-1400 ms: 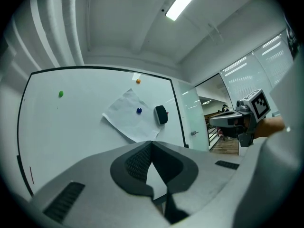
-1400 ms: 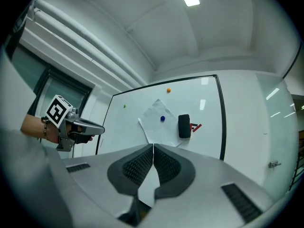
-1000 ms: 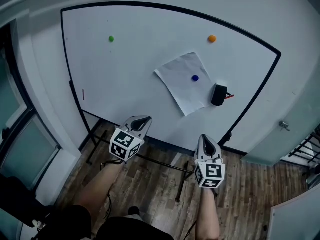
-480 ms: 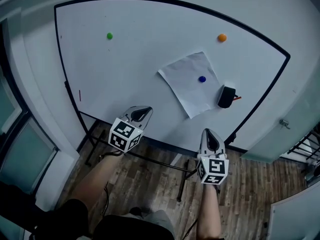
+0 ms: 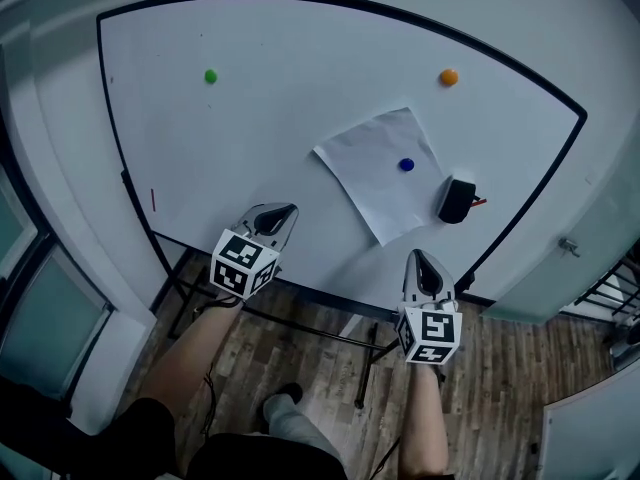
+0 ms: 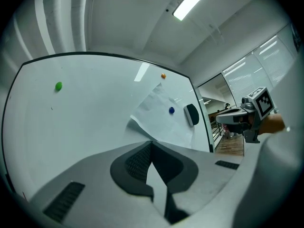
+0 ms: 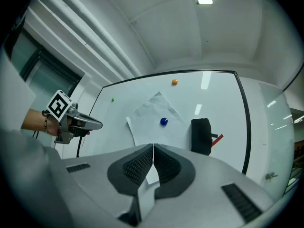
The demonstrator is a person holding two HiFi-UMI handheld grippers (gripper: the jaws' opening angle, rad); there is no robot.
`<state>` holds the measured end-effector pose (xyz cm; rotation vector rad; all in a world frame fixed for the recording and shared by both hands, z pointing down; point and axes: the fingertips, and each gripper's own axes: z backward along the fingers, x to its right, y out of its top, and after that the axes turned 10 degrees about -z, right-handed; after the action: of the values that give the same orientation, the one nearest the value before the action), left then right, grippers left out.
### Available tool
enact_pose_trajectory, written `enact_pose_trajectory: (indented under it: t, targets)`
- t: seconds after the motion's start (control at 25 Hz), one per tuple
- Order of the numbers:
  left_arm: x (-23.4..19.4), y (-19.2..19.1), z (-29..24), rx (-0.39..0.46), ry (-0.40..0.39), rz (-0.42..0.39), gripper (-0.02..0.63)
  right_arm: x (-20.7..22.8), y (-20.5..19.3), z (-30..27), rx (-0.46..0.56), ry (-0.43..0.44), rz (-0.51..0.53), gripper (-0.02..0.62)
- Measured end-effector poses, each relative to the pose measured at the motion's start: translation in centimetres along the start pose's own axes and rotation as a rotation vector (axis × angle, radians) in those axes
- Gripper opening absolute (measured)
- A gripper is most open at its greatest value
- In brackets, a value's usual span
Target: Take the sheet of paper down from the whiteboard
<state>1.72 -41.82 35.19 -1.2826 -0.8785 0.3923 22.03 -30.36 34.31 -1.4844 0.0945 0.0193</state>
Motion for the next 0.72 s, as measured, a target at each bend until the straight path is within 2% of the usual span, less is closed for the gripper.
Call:
enact_pose_trajectory:
  t: [0.36,0.72]
  targets:
    - [-3.5,0.7,-3.4,0.021,0.015,0.011,0.012,0.6,1.0,-4.3,0.019,-0.022,0.034,0.022]
    - [-5.3,2.1,-6.3,0.033,-0.041,-0.007,0.014,0.7,3.0,-8.6,0.073,-0.065,0.015,0.023]
